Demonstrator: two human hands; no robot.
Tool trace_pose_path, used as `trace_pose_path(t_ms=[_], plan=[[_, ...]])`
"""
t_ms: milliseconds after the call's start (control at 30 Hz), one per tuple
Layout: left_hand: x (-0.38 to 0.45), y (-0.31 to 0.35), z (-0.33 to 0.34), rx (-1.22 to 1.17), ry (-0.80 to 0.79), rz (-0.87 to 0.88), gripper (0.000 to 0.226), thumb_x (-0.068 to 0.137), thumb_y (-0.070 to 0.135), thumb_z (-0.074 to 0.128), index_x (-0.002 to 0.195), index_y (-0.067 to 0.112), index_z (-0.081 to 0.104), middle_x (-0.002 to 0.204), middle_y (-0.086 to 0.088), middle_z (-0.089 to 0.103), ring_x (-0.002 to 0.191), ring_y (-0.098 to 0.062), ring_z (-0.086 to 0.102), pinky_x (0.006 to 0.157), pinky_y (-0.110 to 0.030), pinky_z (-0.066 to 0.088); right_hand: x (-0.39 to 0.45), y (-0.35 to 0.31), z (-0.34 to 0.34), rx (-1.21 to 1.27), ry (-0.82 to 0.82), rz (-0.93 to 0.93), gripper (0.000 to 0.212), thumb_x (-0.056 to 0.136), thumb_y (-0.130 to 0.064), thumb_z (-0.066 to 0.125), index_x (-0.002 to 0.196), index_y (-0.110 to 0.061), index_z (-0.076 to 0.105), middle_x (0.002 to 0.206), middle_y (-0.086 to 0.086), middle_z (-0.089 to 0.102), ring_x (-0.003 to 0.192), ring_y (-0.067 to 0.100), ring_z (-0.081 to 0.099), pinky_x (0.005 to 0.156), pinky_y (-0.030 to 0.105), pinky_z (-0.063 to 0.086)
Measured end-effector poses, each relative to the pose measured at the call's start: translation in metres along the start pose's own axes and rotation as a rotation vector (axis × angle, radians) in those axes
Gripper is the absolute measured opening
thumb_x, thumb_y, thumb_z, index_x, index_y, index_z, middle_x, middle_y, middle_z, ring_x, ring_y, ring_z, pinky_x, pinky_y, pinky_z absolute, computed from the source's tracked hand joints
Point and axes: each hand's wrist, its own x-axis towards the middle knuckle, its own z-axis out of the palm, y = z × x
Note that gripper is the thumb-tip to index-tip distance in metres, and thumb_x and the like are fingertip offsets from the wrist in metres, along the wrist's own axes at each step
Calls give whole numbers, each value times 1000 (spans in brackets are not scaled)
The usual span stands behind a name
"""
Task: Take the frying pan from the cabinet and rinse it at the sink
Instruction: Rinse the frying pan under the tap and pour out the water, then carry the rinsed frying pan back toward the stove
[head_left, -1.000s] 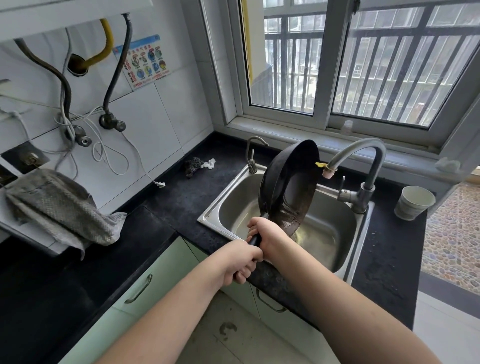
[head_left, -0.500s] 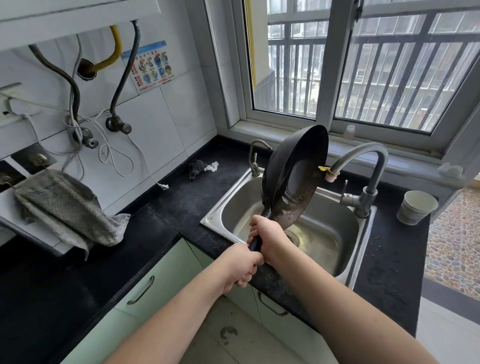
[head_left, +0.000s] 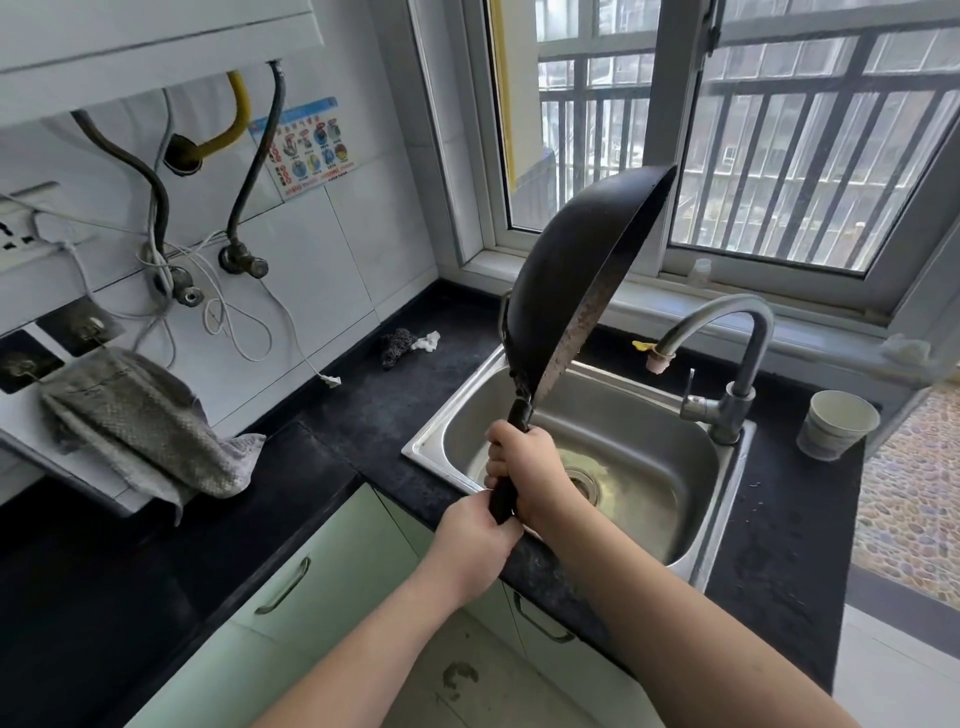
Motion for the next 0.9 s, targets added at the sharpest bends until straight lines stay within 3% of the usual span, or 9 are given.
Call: trace_pose_path(t_ms=[200,533,633,733,900], plan=[[-3,3,-9,188,115,105,16,84,16,56,71,19,48,60,4,51,51,-12,42,48,-22,29,-7,-10,5,102,-159,-35,30,84,-2,43,62,-20,33,49,-4,26,42,10,20,45,27,26],[-7,13,-16,239,122,103,23,84,18,55,65,17,42,56,5,48,47,-13,38,45,-23,29,-12,-17,8,146,-120,5,29,84,-4,44,62,-20,32,49,-4,25,41,10,21,45,26,26],[-11,18,-17,84,25,24,24,83,18,55,66,15,39,53,6,40,47,-14,32,48,-27,28,-17,-20,9,46,-70,-8,28,83,-4,45,62,-18,35,48,-4,28,41,10,23,45,25,28],[-20,27,-16,-276,-115,-70,27,83,10,51,66,17,30,47,4,27,37,-11,21,41,-22,20,-22,-26,10,-81,-41,-37,32,84,-5,49,57,-16,38,46,-2,32,41,12,28,45,25,30],[-37,37,-23,-557,-240,-31,32,80,10,50,57,18,30,45,-2,22,35,-12,13,40,-24,11,-31,-34,19,-221,-57,-71,26,86,-9,54,63,-11,43,48,1,40,43,16,38,46,26,35]])
